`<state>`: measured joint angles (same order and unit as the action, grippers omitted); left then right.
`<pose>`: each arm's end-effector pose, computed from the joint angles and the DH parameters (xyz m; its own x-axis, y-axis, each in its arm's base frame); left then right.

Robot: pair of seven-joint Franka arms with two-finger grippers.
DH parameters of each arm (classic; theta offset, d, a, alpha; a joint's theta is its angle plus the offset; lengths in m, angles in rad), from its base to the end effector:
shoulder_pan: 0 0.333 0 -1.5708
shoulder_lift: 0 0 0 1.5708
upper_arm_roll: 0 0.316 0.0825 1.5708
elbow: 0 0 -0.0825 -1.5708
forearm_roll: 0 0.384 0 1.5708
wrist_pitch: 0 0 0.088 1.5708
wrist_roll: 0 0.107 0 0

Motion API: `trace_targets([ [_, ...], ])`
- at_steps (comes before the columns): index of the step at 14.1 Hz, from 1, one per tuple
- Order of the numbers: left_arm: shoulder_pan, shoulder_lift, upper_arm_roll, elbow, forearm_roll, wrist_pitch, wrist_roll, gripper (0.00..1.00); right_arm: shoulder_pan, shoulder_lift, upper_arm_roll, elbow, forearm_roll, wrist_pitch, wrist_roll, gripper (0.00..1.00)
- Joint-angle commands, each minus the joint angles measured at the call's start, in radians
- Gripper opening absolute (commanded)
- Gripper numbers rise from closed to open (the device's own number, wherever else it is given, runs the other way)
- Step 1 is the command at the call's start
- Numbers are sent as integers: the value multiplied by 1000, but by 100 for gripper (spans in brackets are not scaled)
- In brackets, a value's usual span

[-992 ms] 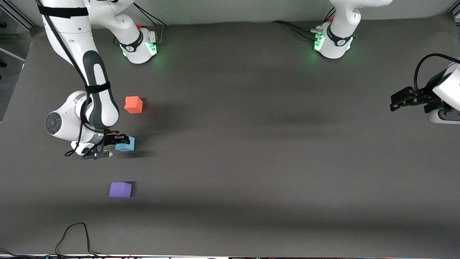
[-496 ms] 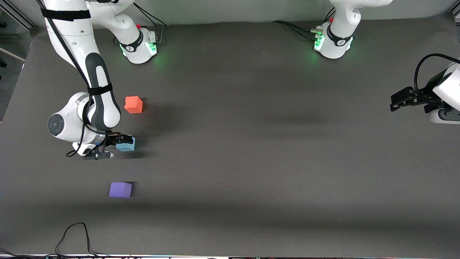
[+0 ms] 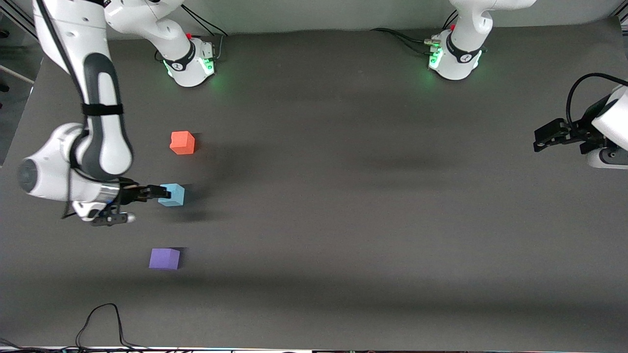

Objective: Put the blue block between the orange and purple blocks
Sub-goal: 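Open the right gripper and lift it off the blue cube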

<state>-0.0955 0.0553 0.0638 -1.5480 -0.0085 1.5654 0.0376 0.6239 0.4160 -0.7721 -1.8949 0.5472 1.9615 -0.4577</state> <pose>0.5698 -0.0200 0.6037 0.9969 -0.0692 -0.0376 -0.0690 -0.9976 0.0064 0.5986 -0.0297 0.3229 0.9901 0.0702 -0.1213 0.0393 -0.9698 -0.2408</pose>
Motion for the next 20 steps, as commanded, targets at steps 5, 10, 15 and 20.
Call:
trace_targets([
  [5, -9, -6, 8, 5, 15, 19, 2, 100, 105, -206, -15, 258, -286, -246, 233, 100],
  [10, -7, -6, 11, 5, 13, 18, -1, 100, 140, -233, -9, 431, -316, -389, 312, 100],
  [15, -9, -11, 10, 5, 15, 16, -15, 100, 142, -246, -7, 471, -316, -423, 310, 100],
  [20, -9, -11, 10, 3, 13, 18, -13, 100, -106, -313, 338, 468, -419, -424, 410, 100],
])
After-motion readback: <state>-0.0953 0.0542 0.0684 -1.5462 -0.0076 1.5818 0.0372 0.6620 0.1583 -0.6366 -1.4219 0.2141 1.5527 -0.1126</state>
